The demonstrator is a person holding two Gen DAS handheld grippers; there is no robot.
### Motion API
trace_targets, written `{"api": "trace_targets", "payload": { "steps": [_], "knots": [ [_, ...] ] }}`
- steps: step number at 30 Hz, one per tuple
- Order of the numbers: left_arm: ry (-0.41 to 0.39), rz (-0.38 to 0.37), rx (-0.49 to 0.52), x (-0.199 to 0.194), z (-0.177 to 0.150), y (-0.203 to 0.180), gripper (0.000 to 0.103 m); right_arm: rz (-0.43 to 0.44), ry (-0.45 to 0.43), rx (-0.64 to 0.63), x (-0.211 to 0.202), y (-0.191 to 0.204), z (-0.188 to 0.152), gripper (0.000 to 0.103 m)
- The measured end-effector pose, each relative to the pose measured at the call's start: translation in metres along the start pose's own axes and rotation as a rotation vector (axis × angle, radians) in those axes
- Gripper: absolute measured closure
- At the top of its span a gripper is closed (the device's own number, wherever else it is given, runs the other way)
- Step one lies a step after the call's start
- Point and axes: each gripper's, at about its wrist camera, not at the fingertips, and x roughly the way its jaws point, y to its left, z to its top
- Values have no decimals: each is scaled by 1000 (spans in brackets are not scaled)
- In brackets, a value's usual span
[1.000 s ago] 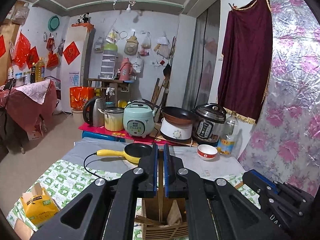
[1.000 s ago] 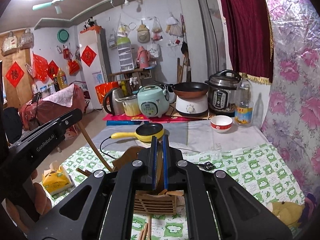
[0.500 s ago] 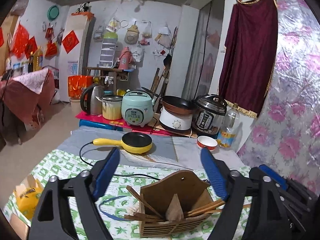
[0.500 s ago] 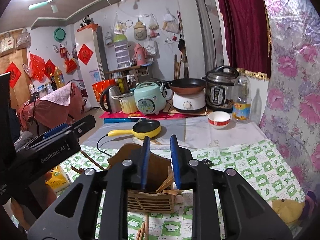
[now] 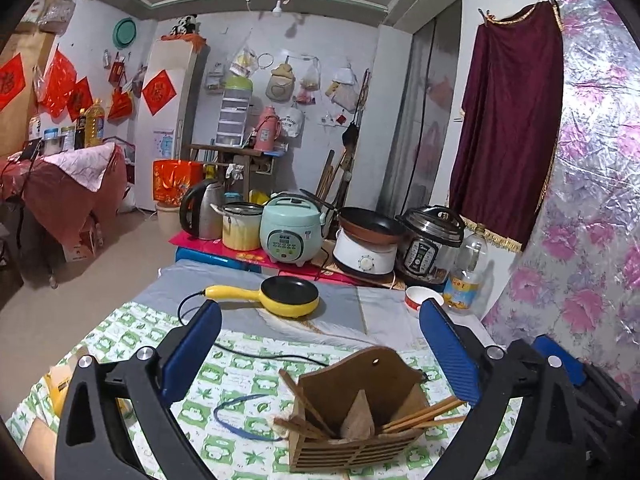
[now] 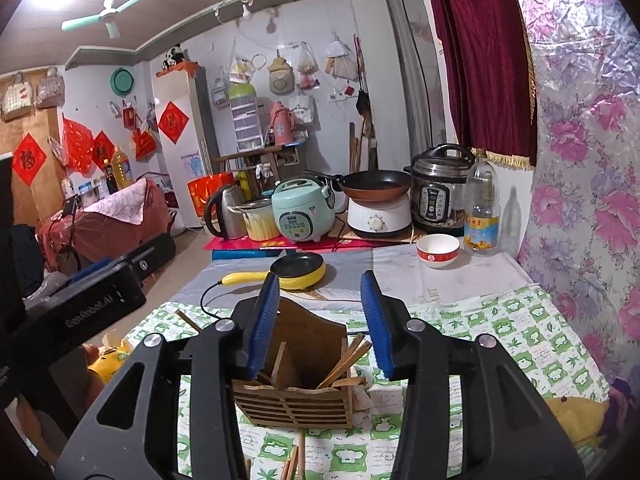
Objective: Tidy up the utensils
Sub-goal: 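Move both tools back down to the remaining chopsticks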
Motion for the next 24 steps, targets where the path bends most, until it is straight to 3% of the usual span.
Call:
{"api": "trace_targets", "payload": {
  "steps": [9,11,13,15,19,24],
  "knots": [
    [21,42,-24,-26,-17,9,6,0,-26,-19,-38,7,-10,49],
    [22,45,-21,-34,-25,7,6,-6,-38,-32,-49,8,-18,40],
    [21,42,10,-43,-40,4,6,-19,-69,-43,-61,1,-36,20],
    [3,67,41,-54,-69,6,6,-50,-105,-27,-67,-11,-67,17],
    [69,143,133,-54,-122,9,6,-134,57,-72,-37,-28,-113,17],
    [213,178,164,-44,-167,22,6,-94,184,-9,-27,-50,-138,17]
  ]
}}
